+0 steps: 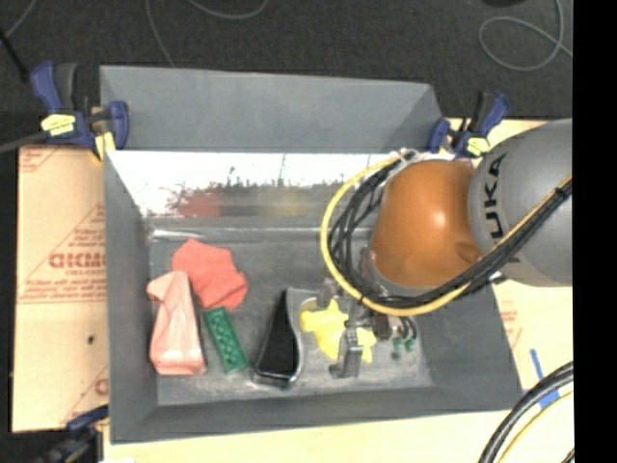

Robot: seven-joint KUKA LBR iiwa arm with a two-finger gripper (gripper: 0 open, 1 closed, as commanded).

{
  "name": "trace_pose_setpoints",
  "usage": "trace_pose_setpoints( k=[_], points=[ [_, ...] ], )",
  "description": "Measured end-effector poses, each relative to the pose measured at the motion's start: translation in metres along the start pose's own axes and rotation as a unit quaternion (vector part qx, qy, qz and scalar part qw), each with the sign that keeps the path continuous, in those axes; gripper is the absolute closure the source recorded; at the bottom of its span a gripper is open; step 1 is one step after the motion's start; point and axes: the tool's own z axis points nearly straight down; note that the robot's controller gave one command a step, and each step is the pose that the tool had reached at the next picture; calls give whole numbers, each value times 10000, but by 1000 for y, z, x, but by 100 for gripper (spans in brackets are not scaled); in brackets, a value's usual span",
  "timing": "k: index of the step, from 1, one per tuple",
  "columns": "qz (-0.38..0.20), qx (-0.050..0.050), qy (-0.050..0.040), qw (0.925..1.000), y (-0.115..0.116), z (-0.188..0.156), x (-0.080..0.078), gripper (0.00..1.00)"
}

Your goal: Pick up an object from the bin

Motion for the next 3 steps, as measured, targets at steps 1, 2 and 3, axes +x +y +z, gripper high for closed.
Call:
trace_pose_setpoints(
  k=[1,2,3],
  points=[
    [5,2,5,10000,-29,27,-14,0],
    [-137,17,6,9999,-43,43,-24,0],
    [203,-2,-7,9998,-51,67,-30,0]
  ],
)
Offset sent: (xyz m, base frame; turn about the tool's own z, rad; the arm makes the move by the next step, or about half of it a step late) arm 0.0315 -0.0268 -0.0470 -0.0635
